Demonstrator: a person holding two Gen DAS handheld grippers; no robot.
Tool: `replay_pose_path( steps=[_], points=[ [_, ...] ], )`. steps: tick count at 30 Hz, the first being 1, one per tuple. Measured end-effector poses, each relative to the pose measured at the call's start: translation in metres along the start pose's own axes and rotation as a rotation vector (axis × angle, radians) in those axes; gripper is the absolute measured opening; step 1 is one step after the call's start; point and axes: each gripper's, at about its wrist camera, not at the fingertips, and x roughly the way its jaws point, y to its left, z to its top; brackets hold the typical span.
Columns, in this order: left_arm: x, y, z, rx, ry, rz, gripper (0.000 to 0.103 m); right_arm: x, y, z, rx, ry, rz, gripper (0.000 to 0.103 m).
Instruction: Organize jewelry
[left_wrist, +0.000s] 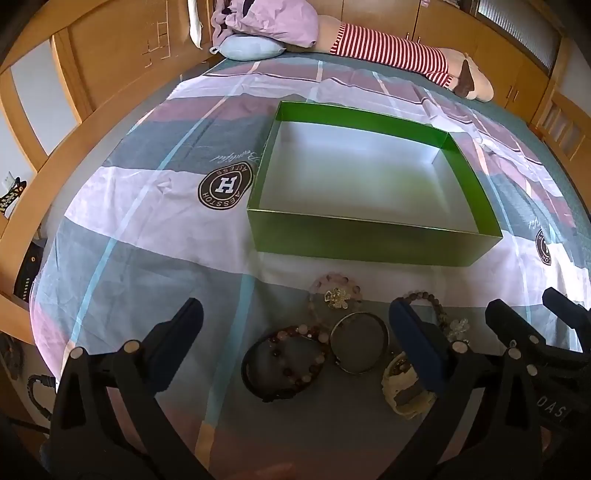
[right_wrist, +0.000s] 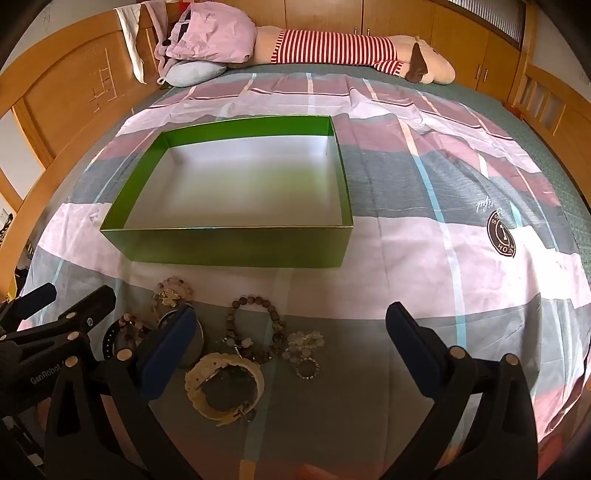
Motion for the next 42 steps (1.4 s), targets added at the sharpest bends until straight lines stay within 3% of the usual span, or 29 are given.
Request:
replay_pose_path(
  steps=[42],
  points=[
    [0.004,0.0038,-0.0034,0.005,0.012,0.0,0.101,-0.0034,0.0053,-0.0009,-0.004,0.001,-0.004,0.102]
  ],
)
